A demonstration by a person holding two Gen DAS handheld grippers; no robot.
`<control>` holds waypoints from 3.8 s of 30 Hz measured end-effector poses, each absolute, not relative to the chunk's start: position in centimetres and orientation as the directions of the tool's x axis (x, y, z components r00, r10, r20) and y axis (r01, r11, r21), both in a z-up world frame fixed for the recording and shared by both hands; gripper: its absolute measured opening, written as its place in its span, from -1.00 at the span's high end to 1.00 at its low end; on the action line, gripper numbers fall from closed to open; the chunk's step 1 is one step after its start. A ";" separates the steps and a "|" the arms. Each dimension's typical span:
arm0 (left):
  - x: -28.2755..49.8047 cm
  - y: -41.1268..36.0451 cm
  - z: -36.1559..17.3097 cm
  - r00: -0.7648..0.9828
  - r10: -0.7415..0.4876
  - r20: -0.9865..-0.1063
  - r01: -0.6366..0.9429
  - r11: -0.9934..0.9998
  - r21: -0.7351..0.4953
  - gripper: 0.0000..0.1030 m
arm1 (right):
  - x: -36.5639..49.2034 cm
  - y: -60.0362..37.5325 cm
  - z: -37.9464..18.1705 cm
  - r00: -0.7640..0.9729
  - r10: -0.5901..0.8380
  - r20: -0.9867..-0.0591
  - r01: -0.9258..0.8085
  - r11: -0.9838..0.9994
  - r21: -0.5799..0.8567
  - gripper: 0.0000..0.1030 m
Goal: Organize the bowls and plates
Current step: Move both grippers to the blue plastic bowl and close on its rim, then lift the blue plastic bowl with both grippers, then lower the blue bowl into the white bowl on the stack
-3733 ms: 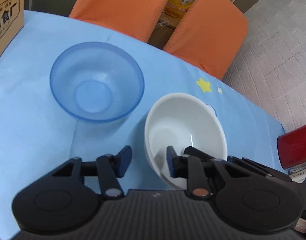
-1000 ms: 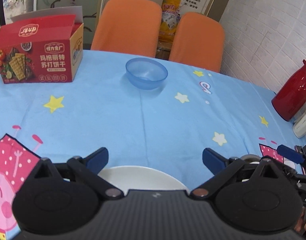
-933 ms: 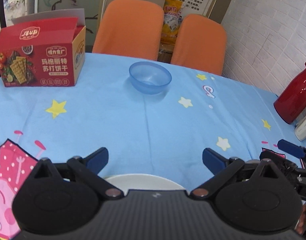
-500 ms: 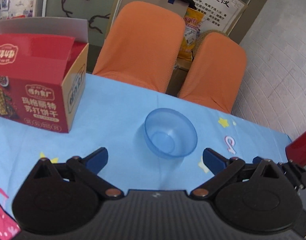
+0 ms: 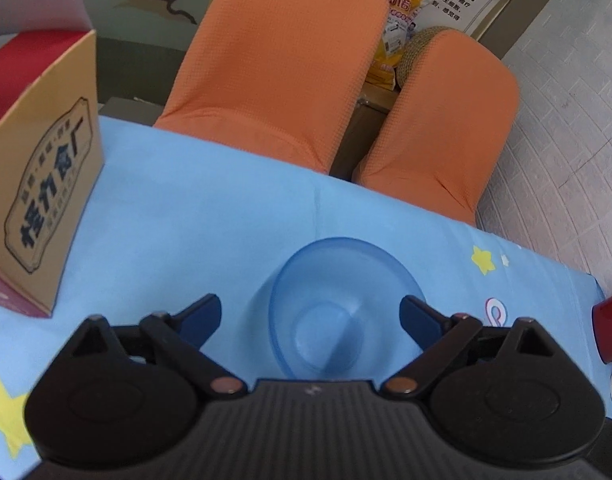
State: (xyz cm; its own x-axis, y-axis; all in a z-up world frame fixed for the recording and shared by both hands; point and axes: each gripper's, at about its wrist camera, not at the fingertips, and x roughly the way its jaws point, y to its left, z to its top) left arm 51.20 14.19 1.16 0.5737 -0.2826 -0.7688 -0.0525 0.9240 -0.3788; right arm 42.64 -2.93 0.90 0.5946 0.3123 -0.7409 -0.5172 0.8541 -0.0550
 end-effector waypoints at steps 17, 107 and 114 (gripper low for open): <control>51.0 13.6 0.8 0.575 -0.297 -0.762 0.019 0.936 -0.351 0.22 | 42.1 -1.9 1.1 0.644 0.349 -0.681 -0.501 0.865 -0.032 -0.59; 22.2 -6.3 3.5 0.531 -0.427 -0.732 0.394 0.889 -0.232 0.49 | 15.9 -18.6 2.8 0.800 0.252 -0.545 -0.275 0.961 0.041 -1.00; 22.4 -5.0 4.1 0.547 -0.459 -0.700 0.404 0.877 -0.260 -0.34 | 13.9 -18.7 2.5 0.800 0.244 -0.549 -0.292 0.956 -0.001 -1.00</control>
